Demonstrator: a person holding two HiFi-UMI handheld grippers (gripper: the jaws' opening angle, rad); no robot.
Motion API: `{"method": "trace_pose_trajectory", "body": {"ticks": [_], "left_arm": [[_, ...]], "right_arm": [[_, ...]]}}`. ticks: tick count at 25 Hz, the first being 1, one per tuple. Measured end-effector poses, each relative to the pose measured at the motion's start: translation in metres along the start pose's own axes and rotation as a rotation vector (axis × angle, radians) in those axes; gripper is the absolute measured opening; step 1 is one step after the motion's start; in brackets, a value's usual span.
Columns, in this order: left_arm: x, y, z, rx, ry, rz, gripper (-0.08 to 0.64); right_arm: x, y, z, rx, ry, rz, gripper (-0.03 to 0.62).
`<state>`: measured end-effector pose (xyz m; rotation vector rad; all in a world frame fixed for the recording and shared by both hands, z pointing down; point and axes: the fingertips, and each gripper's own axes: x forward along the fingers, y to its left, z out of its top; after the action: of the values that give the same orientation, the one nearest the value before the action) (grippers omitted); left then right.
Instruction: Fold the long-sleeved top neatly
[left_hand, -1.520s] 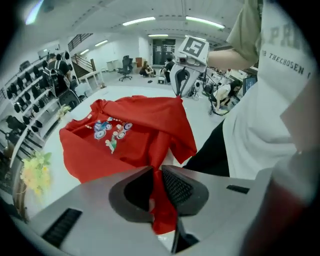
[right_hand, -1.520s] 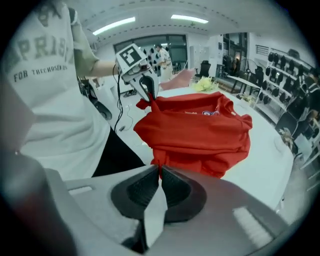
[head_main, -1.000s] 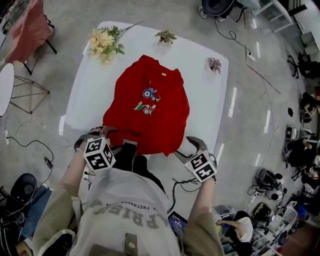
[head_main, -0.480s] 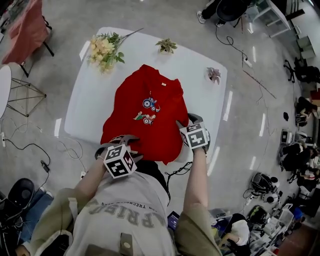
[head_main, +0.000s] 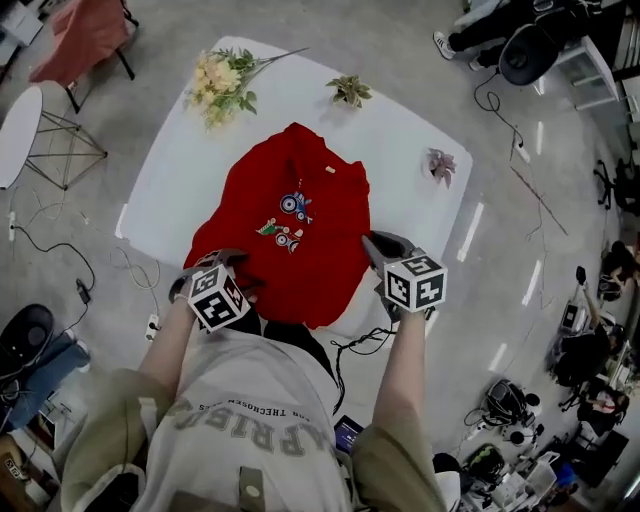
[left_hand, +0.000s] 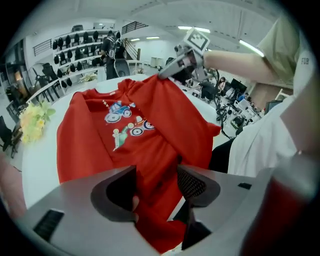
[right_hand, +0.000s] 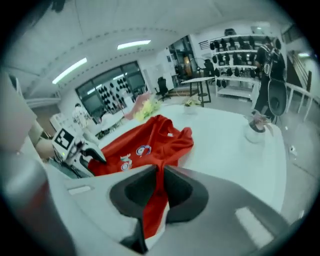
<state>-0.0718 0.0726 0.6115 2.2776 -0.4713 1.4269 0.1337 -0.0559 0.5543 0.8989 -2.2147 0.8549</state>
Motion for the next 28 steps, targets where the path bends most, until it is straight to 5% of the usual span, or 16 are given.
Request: {"method": "trace_pose_trajectory", "body": {"ticks": [5, 8, 11, 15, 17, 19, 25, 28], "left_arm": [[0.011, 0.003, -0.007, -0.047, 0.038, 0.035, 0.258], [0.013, 0.007, -0.005, -0.072, 0.03, 0.068, 0.256], [0.014, 0.009, -0.003, -0.088, 0.022, 0.093, 0.258], [0.009, 0.008, -0.001, -0.076, 0.023, 0.12, 0.258], [0.0, 0.005, 0.0, -0.052, 0.014, 0.123, 0.258], [-0.01, -0.002, 0.002, -0.016, 0.005, 0.096, 0.258], [-0.009, -0.04, -0.004, 0.172, 0.047, -0.07, 0.256], [0.002, -0.048, -0.006, 0.233, 0.055, -0.11, 0.256]], "right_arm": [[-0.022, -0.049, 0.025, 0.25, -0.167, 0.039, 0.044], [-0.023, -0.089, 0.016, 0.343, -0.176, -0.042, 0.043], [-0.003, -0.114, -0.004, 0.316, -0.077, -0.155, 0.028], [0.02, -0.113, -0.02, 0.084, 0.087, -0.257, 0.046], [0.015, -0.094, -0.015, 0.014, 0.092, -0.192, 0.13], [0.0, -0.064, -0.012, -0.006, 0.083, -0.056, 0.328], [-0.041, 0.071, -0.067, -0.214, 0.245, 0.296, 0.334], [-0.025, 0.112, -0.117, -0.322, 0.41, 0.312, 0.333]]}}
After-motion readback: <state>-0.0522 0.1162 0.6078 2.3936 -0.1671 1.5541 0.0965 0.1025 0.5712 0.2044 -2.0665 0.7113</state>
